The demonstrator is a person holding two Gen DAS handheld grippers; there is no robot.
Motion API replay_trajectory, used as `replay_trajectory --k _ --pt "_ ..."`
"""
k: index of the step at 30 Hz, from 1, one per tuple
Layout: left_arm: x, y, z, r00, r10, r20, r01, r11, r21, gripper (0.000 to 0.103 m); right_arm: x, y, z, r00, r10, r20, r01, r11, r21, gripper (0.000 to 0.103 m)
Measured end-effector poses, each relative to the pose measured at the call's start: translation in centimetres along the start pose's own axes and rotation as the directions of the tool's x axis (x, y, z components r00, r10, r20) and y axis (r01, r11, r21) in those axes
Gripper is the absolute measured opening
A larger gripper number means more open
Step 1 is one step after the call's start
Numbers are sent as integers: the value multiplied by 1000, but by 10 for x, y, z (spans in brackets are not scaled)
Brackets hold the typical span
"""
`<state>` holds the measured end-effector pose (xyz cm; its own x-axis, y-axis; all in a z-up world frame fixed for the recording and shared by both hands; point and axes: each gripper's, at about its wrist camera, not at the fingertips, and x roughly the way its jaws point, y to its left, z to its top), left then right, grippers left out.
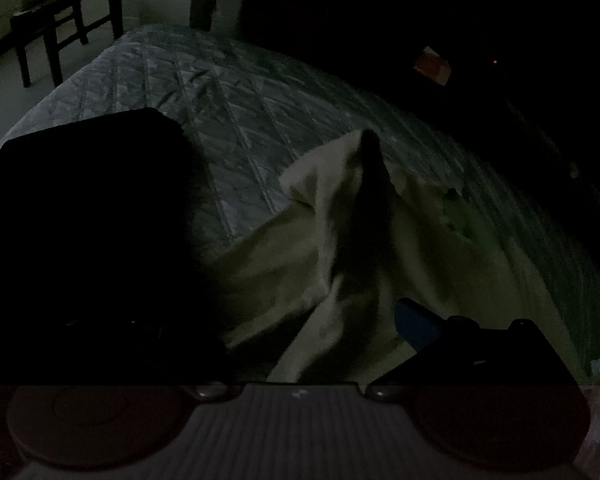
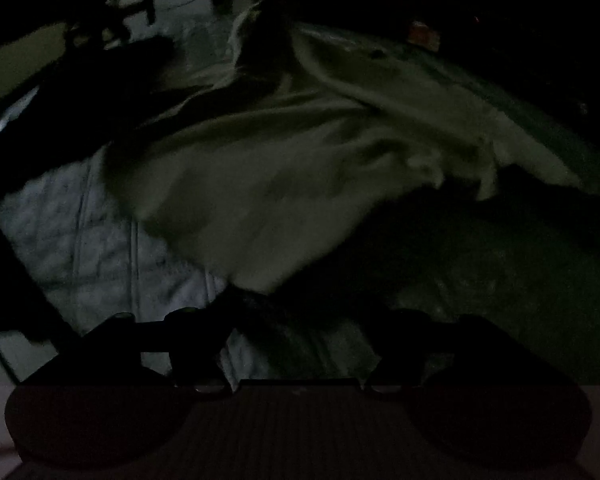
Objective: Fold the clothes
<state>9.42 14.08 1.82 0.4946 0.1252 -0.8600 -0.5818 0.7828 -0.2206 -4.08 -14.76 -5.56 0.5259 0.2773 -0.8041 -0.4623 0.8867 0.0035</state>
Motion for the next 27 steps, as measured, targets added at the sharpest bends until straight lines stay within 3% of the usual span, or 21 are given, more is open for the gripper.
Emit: replay_trajectory --k 2,6,9,10,11,14,15,18,20,21,22,24,26,27 --pt "2 -5 -1 1000 0 -4 0 1000 11 102 2 5 1 1000 -16 20 17 999 -29 68" --pt "4 -9 -3 1000 2 -8 -2 1000 21 102 4 7 -2 980 -165 112 177 978 -106 66" --pt "5 -10 -3 1000 2 -11 -2 1000 23 102 -5 9 2 950 -242 196 274 948 -162 42" --pt "5 -10 -3 1000 1 -10 -1 1000 22 102 -8 12 4 944 -241 225 283 942 -177 23" --pt "5 -11 -3 1000 1 -10 -1 1000 23 102 -12 13 6 941 -232 249 280 943 -181 11" --pt "6 -13 -5 1000 2 -13 -2 999 32 102 -23 20 12 939 -171 298 239 948 -212 4" --pt "6 -13 -4 1000 2 -14 -1 1000 31 102 -28 26 11 941 -137 309 225 936 -271 4" --pt "6 -12 -3 1000 -3 -13 3 1000 24 102 -44 51 -1 947 -15 321 187 837 -515 4" --pt "5 -12 -3 1000 -5 -10 5 1000 22 102 -52 58 -10 960 75 268 117 767 -631 4" --pt "5 -12 -3 1000 -5 -10 5 1000 21 102 -57 59 -13 963 104 248 88 750 -656 4" --pt "5 -12 -4 1000 -4 -10 5 1000 21 102 -61 58 -13 964 119 237 66 758 -649 5" --pt "5 -12 -4 1000 -4 -12 4 1000 22 102 -68 48 -8 966 132 221 14 830 -558 16" --pt "5 -12 -4 1000 -5 -13 5 1000 23 102 -68 29 -2 967 97 235 -4 930 -368 71" --pt "6 -13 -4 1000 -6 -14 6 1000 26 102 -61 18 -1 972 64 225 6 955 -295 78"
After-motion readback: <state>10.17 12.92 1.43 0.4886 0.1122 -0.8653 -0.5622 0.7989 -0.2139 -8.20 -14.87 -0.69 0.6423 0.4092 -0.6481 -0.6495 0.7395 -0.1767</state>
